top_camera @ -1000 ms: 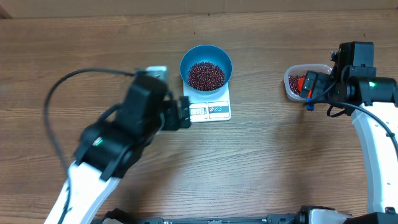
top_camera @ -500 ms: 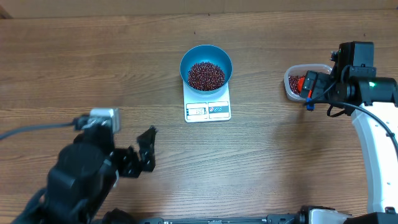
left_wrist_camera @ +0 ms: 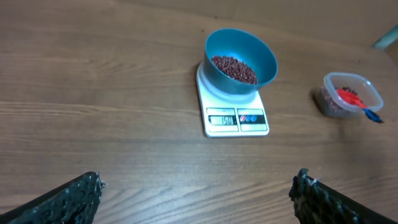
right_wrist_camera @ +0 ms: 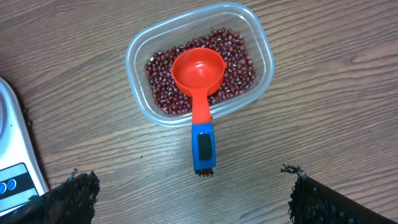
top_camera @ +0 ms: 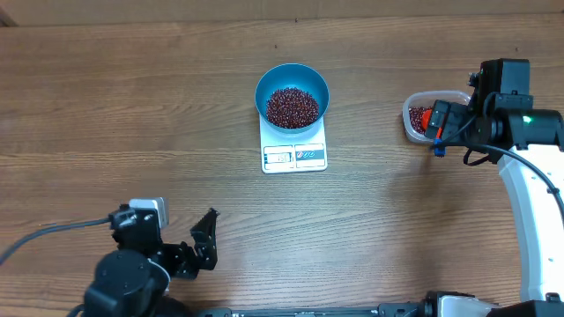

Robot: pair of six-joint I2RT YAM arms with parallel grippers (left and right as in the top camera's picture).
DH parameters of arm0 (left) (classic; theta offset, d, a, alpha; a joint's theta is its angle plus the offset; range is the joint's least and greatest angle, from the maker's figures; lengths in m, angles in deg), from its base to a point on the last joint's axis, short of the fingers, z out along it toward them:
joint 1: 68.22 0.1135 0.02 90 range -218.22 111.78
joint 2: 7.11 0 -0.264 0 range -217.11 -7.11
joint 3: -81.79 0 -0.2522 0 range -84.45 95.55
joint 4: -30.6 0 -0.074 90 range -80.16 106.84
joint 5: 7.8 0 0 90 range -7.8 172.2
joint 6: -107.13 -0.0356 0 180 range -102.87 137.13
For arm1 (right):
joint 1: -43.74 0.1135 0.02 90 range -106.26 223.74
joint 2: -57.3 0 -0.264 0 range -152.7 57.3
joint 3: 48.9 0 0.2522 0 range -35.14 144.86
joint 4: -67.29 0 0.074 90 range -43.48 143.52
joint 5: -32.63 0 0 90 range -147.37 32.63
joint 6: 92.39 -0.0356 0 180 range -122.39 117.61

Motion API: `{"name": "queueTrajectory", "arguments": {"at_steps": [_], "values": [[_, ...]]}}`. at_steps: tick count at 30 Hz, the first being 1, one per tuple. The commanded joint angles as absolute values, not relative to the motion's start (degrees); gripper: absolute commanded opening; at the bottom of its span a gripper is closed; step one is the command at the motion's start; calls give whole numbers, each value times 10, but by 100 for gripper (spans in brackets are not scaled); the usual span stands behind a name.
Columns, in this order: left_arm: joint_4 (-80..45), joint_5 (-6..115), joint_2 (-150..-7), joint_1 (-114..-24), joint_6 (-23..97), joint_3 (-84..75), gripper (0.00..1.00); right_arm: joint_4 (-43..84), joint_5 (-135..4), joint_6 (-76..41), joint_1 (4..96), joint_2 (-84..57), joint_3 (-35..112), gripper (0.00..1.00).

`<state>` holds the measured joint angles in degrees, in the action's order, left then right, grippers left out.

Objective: Scoop item into bowl and weigh 150g on scale

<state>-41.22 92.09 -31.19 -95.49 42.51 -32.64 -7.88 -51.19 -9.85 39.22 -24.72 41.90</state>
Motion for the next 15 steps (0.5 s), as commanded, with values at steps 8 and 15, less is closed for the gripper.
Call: {"name": "queueTrajectory", "arguments": {"at_steps": [8, 15], "values": [[-364, 918, -183, -952, 439, -437, 100, -76, -514, -98, 388, -242, 429, 100], [-375, 948, -123, -952, 435, -449, 100, -76, -514, -98, 388, -242, 429, 100]]}}
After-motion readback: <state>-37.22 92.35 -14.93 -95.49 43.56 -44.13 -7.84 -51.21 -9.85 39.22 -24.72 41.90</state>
